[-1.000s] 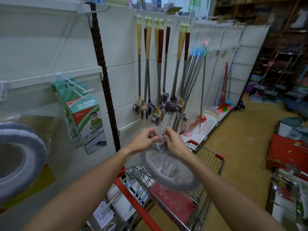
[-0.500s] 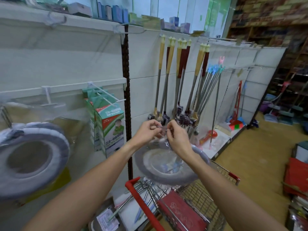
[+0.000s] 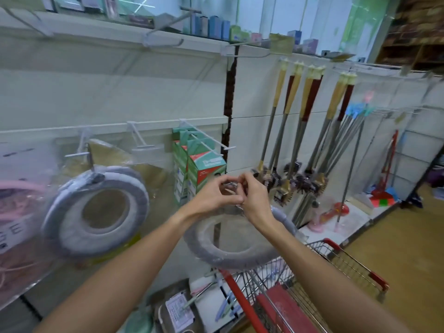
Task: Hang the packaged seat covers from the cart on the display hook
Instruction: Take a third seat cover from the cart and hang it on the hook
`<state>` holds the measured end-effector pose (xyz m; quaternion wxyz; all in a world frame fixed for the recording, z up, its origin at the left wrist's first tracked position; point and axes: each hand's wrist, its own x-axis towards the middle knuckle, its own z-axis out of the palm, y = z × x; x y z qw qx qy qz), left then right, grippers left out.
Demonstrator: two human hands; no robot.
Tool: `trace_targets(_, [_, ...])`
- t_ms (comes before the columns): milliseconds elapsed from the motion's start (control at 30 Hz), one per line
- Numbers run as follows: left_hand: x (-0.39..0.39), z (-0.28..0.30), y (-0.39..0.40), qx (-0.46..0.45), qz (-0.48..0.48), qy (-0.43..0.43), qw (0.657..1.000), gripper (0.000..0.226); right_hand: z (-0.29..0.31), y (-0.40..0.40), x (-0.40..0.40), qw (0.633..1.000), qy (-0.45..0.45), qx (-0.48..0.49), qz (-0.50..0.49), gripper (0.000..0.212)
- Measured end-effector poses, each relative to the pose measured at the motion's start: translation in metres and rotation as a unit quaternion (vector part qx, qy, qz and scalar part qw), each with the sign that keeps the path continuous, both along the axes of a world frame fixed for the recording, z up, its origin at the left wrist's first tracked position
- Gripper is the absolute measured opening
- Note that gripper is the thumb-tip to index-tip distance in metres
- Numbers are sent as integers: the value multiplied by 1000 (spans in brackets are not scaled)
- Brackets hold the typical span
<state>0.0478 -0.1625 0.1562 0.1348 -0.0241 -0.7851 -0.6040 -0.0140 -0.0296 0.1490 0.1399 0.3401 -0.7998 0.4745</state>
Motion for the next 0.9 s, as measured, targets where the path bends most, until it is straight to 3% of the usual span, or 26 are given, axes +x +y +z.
trace_targets(133, [29, -2, -34, -27, 27, 12, 999, 61, -3, -32, 17, 999, 11, -7, 29, 2])
trace_targets(367, [73, -7, -81, -12, 192, 58, 980, 21, -5, -94, 54, 995, 29, -26, 88, 2])
trace_targets(500, [99, -8, -105, 13, 256, 75, 964, 20, -5, -124, 78, 992, 35, -49, 109, 3])
trace_targets(733, [150, -10, -143, 34, 296, 85, 951, 10, -7, -175, 118, 990, 31, -66, 121, 9])
trace_targets(900, [183, -8, -164, 55, 306, 89, 946, 21, -5, -202, 147, 987, 38, -78, 137, 12])
